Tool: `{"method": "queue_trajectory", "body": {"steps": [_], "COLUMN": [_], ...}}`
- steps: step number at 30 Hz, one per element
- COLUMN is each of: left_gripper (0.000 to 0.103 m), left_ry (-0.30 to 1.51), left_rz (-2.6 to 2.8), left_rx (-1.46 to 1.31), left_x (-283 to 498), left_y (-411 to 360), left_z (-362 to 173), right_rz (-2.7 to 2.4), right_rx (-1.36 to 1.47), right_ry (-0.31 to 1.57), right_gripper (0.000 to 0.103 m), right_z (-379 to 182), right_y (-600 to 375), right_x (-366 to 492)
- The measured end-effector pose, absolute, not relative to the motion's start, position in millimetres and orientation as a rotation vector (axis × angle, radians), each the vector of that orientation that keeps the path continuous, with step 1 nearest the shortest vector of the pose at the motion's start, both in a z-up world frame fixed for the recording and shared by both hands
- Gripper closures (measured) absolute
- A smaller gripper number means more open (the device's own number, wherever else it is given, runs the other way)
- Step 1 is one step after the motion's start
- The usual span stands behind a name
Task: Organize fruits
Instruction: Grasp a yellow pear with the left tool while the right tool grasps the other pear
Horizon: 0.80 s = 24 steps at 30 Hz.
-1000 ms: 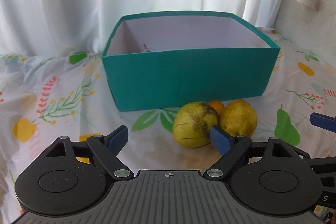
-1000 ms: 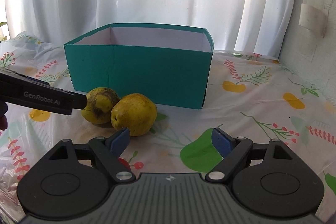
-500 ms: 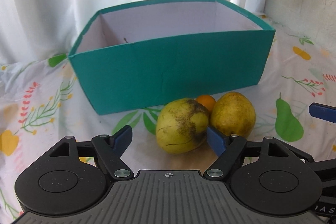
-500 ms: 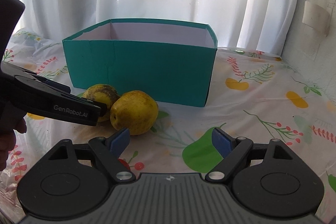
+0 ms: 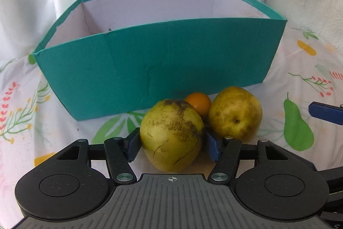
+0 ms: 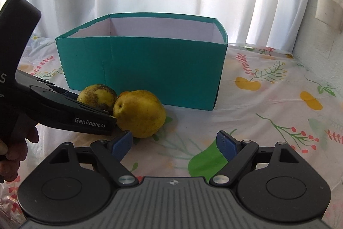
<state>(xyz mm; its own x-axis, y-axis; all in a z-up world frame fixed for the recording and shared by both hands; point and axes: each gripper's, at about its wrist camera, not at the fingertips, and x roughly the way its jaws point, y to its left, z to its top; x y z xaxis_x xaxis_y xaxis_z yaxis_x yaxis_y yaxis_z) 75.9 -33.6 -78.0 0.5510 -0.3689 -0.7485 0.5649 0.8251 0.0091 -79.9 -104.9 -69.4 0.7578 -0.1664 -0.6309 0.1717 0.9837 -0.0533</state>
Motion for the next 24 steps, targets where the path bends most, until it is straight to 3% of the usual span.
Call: {"method": "queue_trajectory", "body": {"steps": [21, 24], "left_gripper": [0.037, 0.037], "left_ry": [0.819, 0.819], "left_rz": [-0.476, -0.477], "left_rx": [0.229, 0.229], "left_x": [80, 80], "left_y": [2, 2], "left_z": [-78, -78], "right_rz": [-0.063, -0.054], "right_rx": [-0.036, -0.034], "right_ry": [0.730, 0.745], "right_gripper": [0.015, 0.025], "right_z": [-91, -96], "right_y": [-89, -89], "right_x": [-30, -24]}}
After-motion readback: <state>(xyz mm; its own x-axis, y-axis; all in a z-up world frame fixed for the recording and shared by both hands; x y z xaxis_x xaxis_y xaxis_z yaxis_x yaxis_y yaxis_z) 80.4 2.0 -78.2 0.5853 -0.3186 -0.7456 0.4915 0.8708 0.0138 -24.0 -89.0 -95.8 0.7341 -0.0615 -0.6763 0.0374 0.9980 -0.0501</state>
